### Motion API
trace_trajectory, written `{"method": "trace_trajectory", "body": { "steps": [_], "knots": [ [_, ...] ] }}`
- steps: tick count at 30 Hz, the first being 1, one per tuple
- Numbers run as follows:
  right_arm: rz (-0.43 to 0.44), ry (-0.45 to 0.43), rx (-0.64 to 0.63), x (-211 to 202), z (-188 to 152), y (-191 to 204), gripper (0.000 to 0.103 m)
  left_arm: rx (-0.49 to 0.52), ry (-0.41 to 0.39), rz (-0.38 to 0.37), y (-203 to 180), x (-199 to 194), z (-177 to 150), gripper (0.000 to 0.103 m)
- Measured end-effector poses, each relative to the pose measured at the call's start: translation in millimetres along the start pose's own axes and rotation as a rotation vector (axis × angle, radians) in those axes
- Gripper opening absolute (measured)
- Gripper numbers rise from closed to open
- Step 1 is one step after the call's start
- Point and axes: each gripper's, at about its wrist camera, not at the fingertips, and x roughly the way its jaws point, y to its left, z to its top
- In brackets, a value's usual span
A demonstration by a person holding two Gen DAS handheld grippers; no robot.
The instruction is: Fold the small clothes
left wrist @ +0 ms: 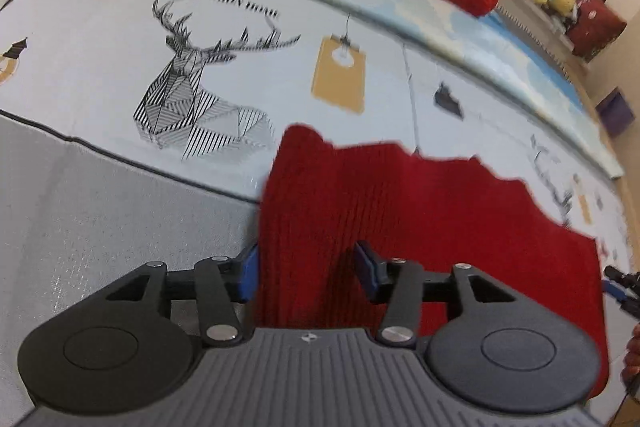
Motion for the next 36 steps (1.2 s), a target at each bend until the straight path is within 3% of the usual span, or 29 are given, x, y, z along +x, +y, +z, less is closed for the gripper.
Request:
{"method": "trace_trajectory", "body": {
  "steps": [2,3,5,8,10,12,14,16,18,21,25,27,29,31,33,36],
  "knots": [
    [-0.015,0.026,-0.05,5.7,-3.0,7.3,0.028,0.025,-0.011,0.023,0.1,0.8,-0.7,0.016],
    [-0.034,0.011,-0.086,2.0,-9.2,15.0,0.012,0.03,-0.033,0.026,0.9,-2.2,0.6,0.013],
    [-0.033,-0.088,-0.129,-15.4,-5.4,19.6,0.01,0.036,-0.12,0.024,-0.1,-14.8,3.7,0.012],
    [-0.001,-0.285,-0.085,-49.3,1.4,20.5,0.01,0.065,-0.238,-0.018,-6.6,-32.0,4.4,0.012],
    [-0.054,-0.335,-0.097,-56.3,0.7,23.3,0.01,0.098,-0.266,0.015,-13.6,-32.7,3.6,0.012],
    [-0.089,-0.272,-0.086,-45.0,0.2,19.0,0.01,0.093,-0.196,0.053,-12.4,-19.1,3.8,0.013],
    [-0.109,-0.094,-0.087,-18.9,-3.9,12.8,0.012,0.057,-0.084,0.067,-6.9,-3.7,3.7,0.017],
    [-0.183,0.004,-0.113,-6.1,-10.0,11.8,0.016,0.05,-0.058,0.087,-3.9,-4.5,2.5,0.019],
    [-0.189,-0.033,-0.121,-16.6,-10.3,13.0,0.017,0.049,-0.113,0.073,-4.3,-21.6,0.8,0.022],
    [-0.16,-0.092,-0.125,-42.2,-14.5,15.7,0.029,0.05,-0.131,-0.025,-5.3,-46.9,-8.3,0.026],
    [-0.039,-0.058,-0.183,-75.4,-30.6,26.3,0.031,0.136,-0.04,-0.141,-16.6,-70.2,-28.8,0.026],
    [0.029,-0.009,-0.249,-88.9,-44.2,36.5,0.032,0.228,0.021,-0.191,-28.4,-77.3,-46.2,0.027],
    [0.035,0.005,-0.368,-101.9,-62.2,50.5,0.032,0.338,0.076,-0.211,-38.2,-79.5,-70.6,0.033],
    [0.007,0.01,-0.468,-106.9,-75.7,54.8,0.031,0.426,0.186,-0.147,-37.1,-61.0,-96.7,0.032],
    [-0.037,0.121,-0.49,-95.0,-87.7,45.4,0.031,0.515,0.272,-0.015,-32.3,-37.9,-115.7,0.026],
    [-0.188,0.304,-0.509,-69.7,-106.9,23.5,0.031,0.517,0.246,-0.033,-26.4,-43.1,-119.6,0.026]
  ]
}}
